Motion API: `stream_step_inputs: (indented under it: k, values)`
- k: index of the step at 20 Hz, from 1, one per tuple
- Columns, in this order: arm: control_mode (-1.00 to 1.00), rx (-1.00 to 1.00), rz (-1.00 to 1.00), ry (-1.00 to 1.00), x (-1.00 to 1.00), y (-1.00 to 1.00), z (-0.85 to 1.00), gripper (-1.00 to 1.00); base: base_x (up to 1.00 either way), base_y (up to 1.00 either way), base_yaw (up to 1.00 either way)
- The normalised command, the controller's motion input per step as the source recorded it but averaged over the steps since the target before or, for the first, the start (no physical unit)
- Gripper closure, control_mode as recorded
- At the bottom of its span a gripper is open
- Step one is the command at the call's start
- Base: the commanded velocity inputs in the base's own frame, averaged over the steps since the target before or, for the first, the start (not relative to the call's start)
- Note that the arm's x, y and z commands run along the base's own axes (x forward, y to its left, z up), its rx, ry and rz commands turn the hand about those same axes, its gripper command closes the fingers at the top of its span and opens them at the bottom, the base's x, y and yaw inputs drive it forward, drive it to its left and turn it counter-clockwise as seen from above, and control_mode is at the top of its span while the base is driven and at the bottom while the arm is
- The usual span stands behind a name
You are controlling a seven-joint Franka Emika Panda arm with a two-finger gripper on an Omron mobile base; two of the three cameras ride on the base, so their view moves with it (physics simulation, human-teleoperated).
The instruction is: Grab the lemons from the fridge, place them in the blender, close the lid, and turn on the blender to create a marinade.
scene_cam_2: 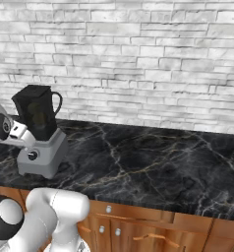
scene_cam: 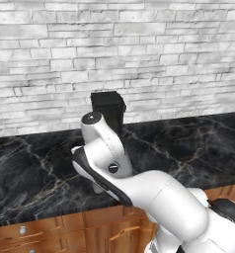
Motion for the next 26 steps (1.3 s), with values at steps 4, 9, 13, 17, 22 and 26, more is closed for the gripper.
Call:
stream_step_inputs:
  k: [4, 9, 13, 17, 22, 26]
  values:
    - [-1.00, -0.05, 0.00, 0.00, 0.26, 0.16, -0.30, 1.00, 0.00, 0.00, 0.00]
    - [-1.00, -0.03, 0.00, 0.00, 0.19, 0.03, -0.22, 1.00, 0.00, 0.00, 0.00]
    - [-1.00, -0.01, 0.00, 0.00, 0.17, 0.00, -0.17, 1.00, 0.00, 0.00, 0.00]
    - [-1.00, 0.00, 0.00, 0.00, 0.00, 0.00, 0.00, 1.00, 0.00, 0.00, 0.00]
    - [-1.00, 0.00, 0.00, -0.04, 0.00, -0.01, 0.03, 1.00, 0.00, 0.00, 0.00]
    - [-1.00, 0.01, 0.00, -0.08, 0.00, -0.09, 0.04, 1.00, 0.00, 0.00, 0.00]
